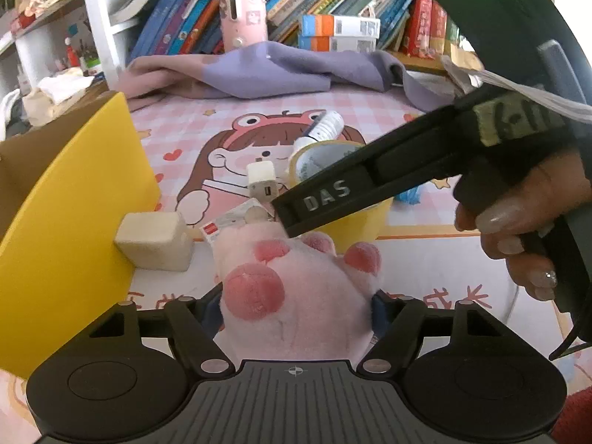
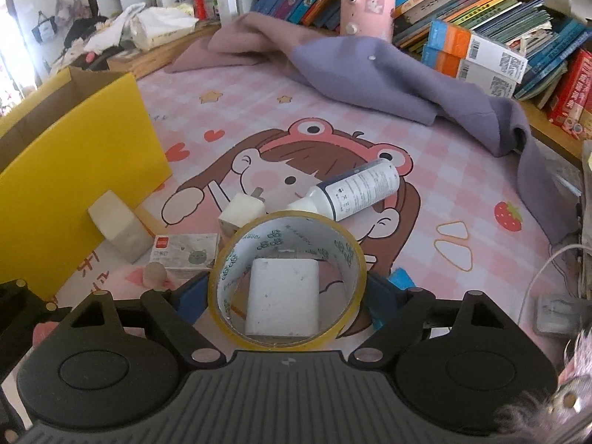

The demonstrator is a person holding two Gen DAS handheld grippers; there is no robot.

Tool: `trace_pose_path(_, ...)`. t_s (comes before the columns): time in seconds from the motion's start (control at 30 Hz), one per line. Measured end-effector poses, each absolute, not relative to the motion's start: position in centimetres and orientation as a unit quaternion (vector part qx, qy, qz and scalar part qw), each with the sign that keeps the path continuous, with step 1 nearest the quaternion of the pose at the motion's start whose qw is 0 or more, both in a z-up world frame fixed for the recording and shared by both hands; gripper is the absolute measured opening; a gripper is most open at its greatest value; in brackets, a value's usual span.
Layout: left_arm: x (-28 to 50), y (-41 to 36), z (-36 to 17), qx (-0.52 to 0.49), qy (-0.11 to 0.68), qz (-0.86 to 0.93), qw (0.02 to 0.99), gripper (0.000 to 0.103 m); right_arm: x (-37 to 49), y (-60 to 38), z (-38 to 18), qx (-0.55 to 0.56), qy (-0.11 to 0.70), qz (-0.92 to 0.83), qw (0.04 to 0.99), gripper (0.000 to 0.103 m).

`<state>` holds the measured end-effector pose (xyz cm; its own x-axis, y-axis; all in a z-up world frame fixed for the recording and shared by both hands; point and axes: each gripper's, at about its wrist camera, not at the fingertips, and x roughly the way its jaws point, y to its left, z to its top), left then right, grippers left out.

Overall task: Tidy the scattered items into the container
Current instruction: 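Grasp the pink plush pig with left gripper while right grasps the yellow tape roll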

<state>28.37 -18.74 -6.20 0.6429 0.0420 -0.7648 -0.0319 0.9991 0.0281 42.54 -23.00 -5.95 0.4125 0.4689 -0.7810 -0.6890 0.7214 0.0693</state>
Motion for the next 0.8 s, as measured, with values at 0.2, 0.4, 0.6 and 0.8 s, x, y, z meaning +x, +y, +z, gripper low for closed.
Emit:
trace_pose_path(0.2, 26.7, -18.0, -4.7, -0.003, 0.399, 0.031, 0.916, 0.073, 41.0, -24.0, -4.6, -0.116, 0.405, 0.349, 0.837, 0.086)
trace_pose_path(0.4, 24.6, -17.4, -3.0, -0.011, 0.375, 0.035, 0.926, 0.073, 39.2, -25.1, -2.7, -0.100, 0.377, 0.349, 0.852, 0.086)
trace_pose_path(0.6, 22.4, -17.0, -1.1, -0.014, 0.348, 0.026, 0.937, 0.073, 36.7, -26.5, -0.4, -0.082, 0.356, 0.349, 0.863, 0.086)
trace_pose_path(0.8, 21.0, -16.2, 0.6, -0.017, 0.330, 0.010, 0.944, 0.073, 33.9, -28.2, 0.7, -0.070, 0.361, 0.333, 0.868, 0.086)
